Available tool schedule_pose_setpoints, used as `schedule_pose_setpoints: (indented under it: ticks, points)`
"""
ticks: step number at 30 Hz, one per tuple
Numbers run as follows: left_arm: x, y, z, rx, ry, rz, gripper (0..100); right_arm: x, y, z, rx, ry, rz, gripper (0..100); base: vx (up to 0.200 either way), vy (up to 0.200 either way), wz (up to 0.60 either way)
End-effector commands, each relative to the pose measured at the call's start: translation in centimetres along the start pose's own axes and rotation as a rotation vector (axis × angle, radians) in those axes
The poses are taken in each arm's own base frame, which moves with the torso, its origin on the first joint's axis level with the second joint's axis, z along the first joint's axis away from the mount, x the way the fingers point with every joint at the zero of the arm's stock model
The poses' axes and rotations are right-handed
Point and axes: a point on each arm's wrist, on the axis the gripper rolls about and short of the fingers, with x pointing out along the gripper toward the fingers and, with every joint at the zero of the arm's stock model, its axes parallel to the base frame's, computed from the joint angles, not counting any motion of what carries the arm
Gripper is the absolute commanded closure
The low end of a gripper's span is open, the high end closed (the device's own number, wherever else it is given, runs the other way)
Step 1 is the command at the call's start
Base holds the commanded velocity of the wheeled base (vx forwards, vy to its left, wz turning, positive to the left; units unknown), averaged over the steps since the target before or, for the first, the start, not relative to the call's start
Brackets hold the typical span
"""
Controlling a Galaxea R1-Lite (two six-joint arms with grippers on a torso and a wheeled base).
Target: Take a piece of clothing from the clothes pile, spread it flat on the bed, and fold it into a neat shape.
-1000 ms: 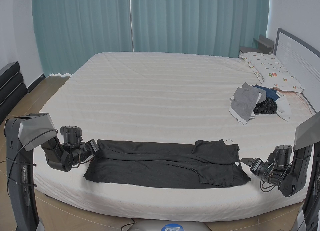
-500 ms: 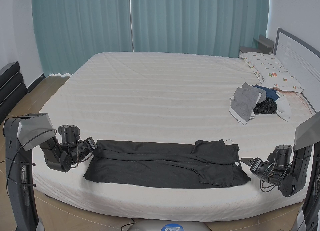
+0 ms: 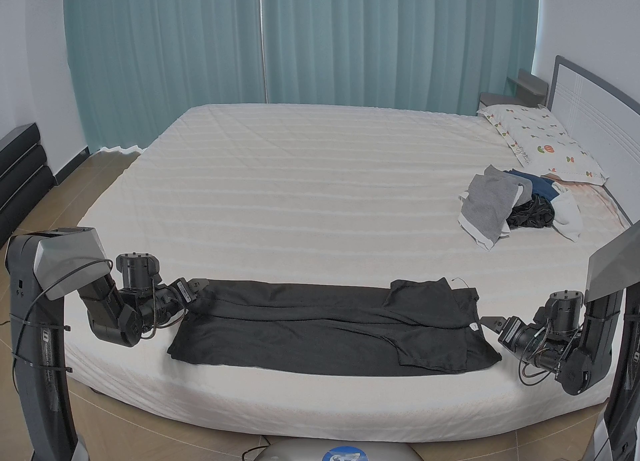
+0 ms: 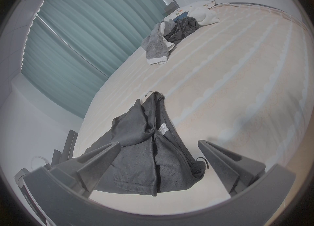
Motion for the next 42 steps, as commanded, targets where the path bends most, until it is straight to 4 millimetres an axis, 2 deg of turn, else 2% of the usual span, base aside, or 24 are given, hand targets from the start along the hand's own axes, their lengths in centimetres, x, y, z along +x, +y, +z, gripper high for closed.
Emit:
schedule_pose_setpoints:
  ticks: [1, 6, 7, 14, 24, 26, 28, 36, 42]
  points:
    - [-0.2, 0.1, -0.1, -0.002, 0.006, 0.001, 0, 0.0, 0.0, -0.1, 0.000, 0.007, -0.002, 0, 0.000, 0.000, 0.00]
    - [-0.3, 0.1, -0.8, 0.005, 0.029, 0.003, 0, 0.0, 0.0, -0.1, 0.000, 0.007, -0.002, 0, 0.000, 0.000, 0.00]
    - [-0.3, 0.2, -0.8, 0.005, 0.032, 0.004, 100, 0.0, 0.0, -0.1, 0.000, 0.007, -0.002, 0, 0.000, 0.000, 0.00]
    - [-0.2, 0.2, -0.6, 0.002, 0.022, 0.008, 100, 0.0, 0.1, 0.0, -0.002, -0.001, 0.005, 0, 0.000, 0.000, 0.00]
    - [-1.2, -0.6, 0.6, -0.035, -0.050, 0.003, 100, -0.6, 2.4, 0.4, 0.012, -0.031, 0.093, 0, 0.000, 0.000, 0.00]
    - [-2.2, -1.8, 1.9, -0.097, -0.110, -0.045, 100, -0.2, 3.3, 0.0, 0.013, -0.022, 0.130, 0, 0.000, 0.000, 0.00]
    - [-2.6, -2.0, 2.2, -0.116, -0.124, -0.057, 100, 0.2, 3.7, -0.1, 0.017, -0.019, 0.145, 0, 0.000, 0.000, 0.00]
    - [-2.6, -1.7, 2.1, -0.122, -0.131, -0.054, 100, 2.1, 5.1, -1.4, 0.025, 0.023, 0.184, 0, 0.000, 0.000, 0.00]
    - [-2.6, -1.6, 2.2, -0.125, -0.134, -0.053, 100, 3.5, 5.0, -2.2, 0.021, 0.062, 0.149, 0, 0.000, 0.000, 0.00]
